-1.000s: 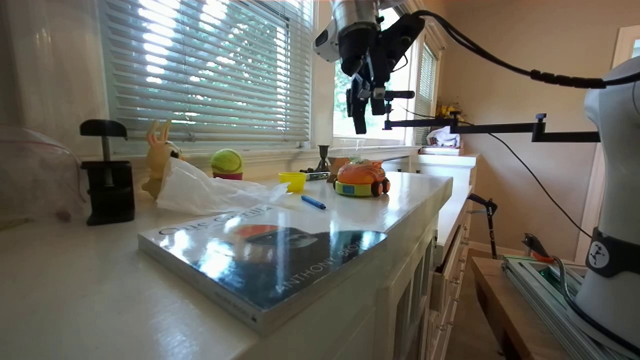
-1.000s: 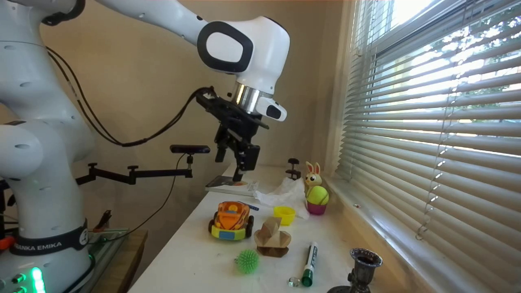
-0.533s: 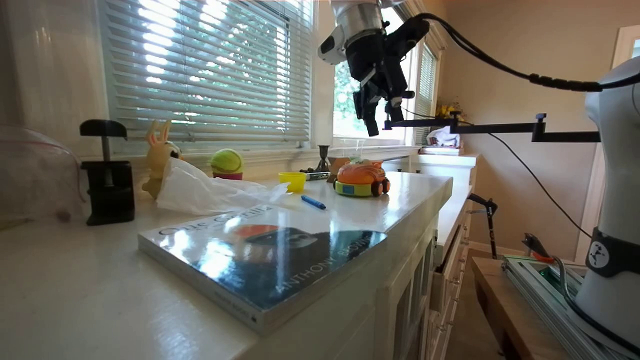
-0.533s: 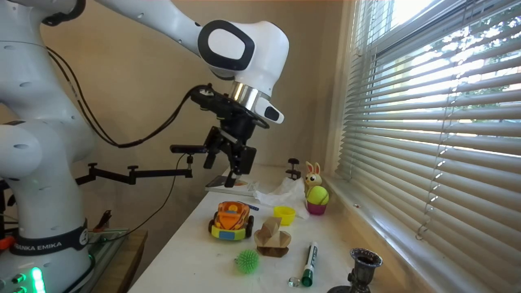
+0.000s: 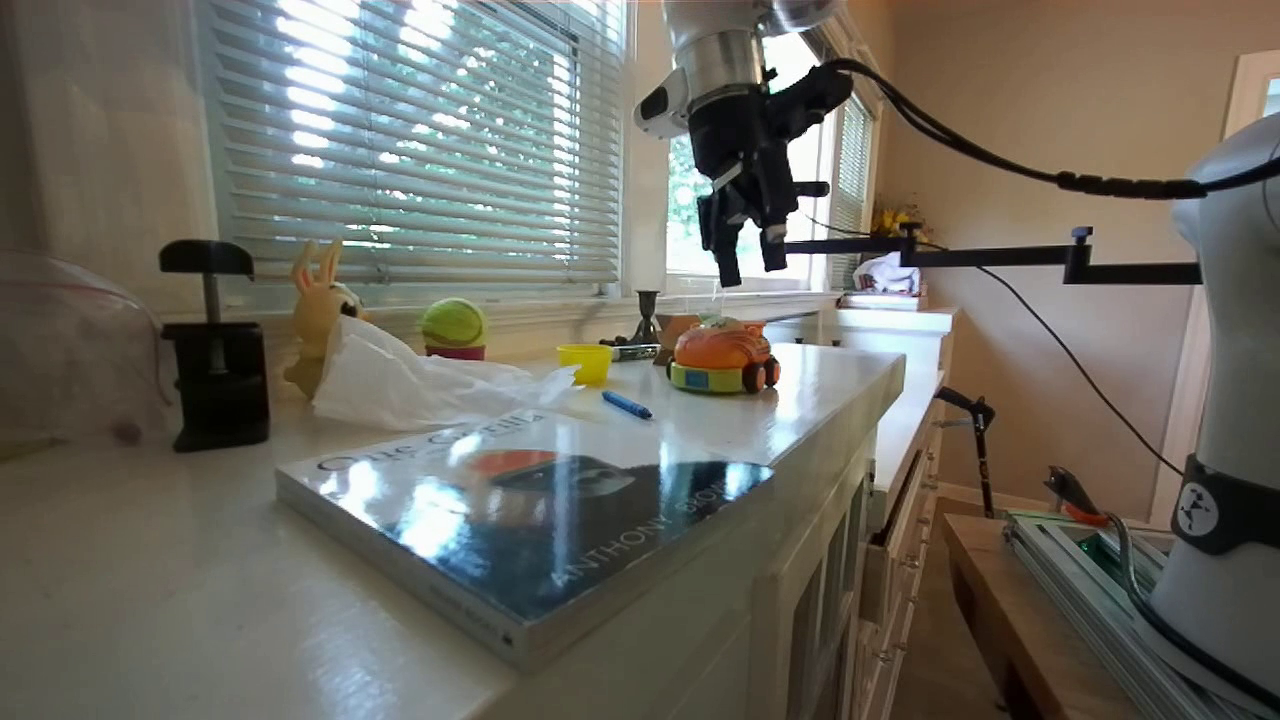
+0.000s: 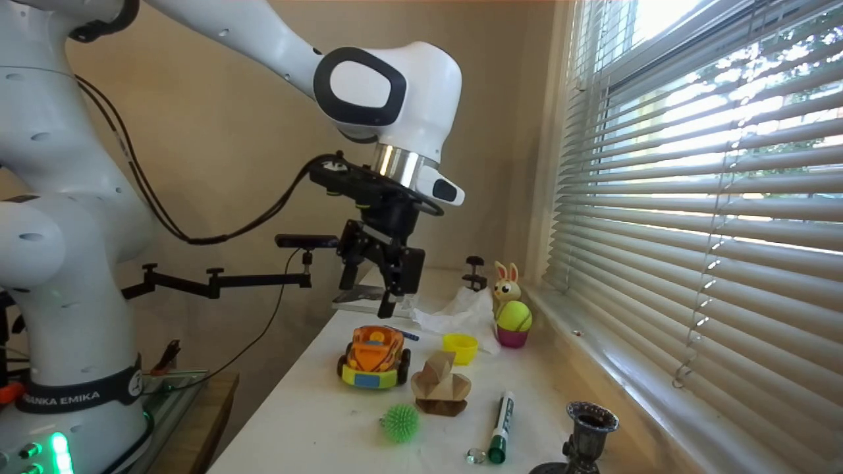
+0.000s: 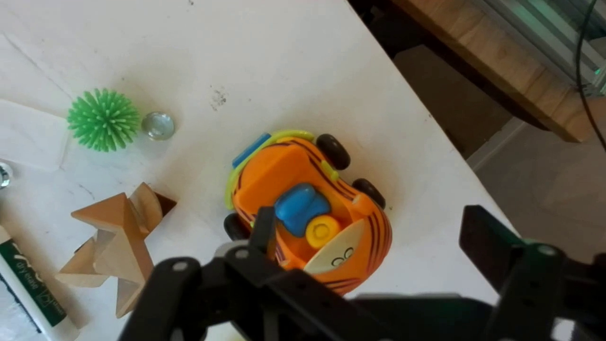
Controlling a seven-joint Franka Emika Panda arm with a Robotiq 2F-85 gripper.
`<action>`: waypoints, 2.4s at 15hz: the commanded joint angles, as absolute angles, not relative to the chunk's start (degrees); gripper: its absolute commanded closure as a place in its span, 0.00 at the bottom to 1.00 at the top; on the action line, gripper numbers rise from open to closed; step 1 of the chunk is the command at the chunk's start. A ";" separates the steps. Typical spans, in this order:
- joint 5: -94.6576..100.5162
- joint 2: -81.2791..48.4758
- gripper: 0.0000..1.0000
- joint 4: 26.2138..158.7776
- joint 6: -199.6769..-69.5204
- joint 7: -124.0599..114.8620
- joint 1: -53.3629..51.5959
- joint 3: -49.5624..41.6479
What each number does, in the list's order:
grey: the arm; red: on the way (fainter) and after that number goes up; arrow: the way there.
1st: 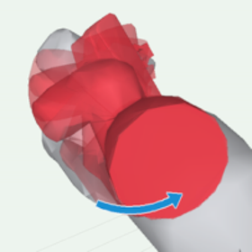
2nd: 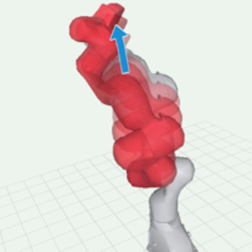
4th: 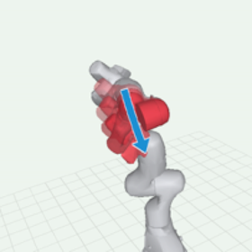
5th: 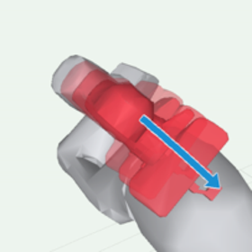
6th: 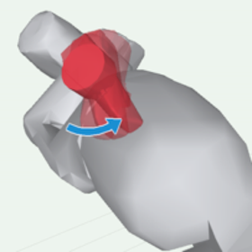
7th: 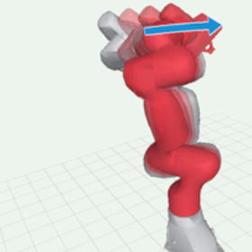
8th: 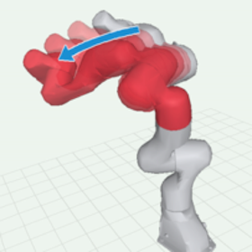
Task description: Turn the toy car so that its facing the opposite direction
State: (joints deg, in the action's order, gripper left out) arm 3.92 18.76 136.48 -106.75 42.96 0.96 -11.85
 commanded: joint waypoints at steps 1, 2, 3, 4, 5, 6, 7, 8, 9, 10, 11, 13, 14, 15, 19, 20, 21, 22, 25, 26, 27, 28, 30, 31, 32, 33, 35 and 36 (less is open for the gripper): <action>3.14 19.31 0.00 138.66 -111.57 43.87 1.46 -11.47; 3.03 19.35 0.00 138.99 -112.56 44.01 1.38 -11.45; 2.71 19.27 0.00 139.19 -113.09 44.29 1.25 -11.51; 2.45 19.32 0.00 139.38 -113.41 44.73 1.12 -11.56; 2.24 19.39 0.00 139.56 -113.81 45.11 1.02 -11.60; 2.20 19.41 0.00 139.73 -114.22 45.37 0.97 -11.60; 1.96 19.40 0.00 139.85 -114.34 46.00 0.88 -11.74; 1.87 19.38 0.00 139.95 -114.41 46.40 0.85 -11.78; 1.85 19.35 0.00 140.05 -114.41 46.83 0.85 -11.80; 1.41 19.25 0.00 139.99 -114.18 46.71 0.88 -11.83; 1.13 18.86 0.00 139.54 -114.22 42.76 1.42 -11.31; 2.73 18.69 0.00 139.26 -113.11 43.96 1.38 -11.20; 2.62 18.69 0.00 139.26 -113.12 43.67 1.39 -11.20; 2.57 18.69 0.00 139.26 -113.12 43.53 1.40 -11.21; 5.75 19.42 0.00 140.52 -113.85 54.98 -0.06 -10.42; 6.29 19.66 0.00 140.65 -113.71 57.03 -0.14 -10.00; 6.91 19.67 0.00 140.98 -114.13 59.16 -0.14 -9.68; 7.50 19.88 0.00 141.14 -114.36 61.28 -0.21 -9.39; 11.61 20.37 0.00 142.81 -116.88 66.18 0.26 -8.56; 13.02 20.59 0.00 143.84 -118.84 66.95 0.51 -8.45; 13.93 20.76 0.00 144.62 -120.54 67.10 0.64 -8.34; 14.74 20.75 0.00 145.42 -122.65 67.31 0.75 -8.38; 15.37 20.70 0.00 146.77 -126.83 66.87 0.82 -8.40; 15.29 20.69 0.00 147.36 -128.68 66.52 0.80 -8.41; 14.84 20.72 0.00 147.79 -130.80 66.05 0.72 -8.39; 13.91 20.76 0.00 148.21 -132.49 66.11 0.51 -8.55; 12.57 21.02 0.00 148.52 -134.11 66.72 0.10 -8.85; 11.57 21.07 0.00 148.59 -133.90 67.28 -0.21 -9.09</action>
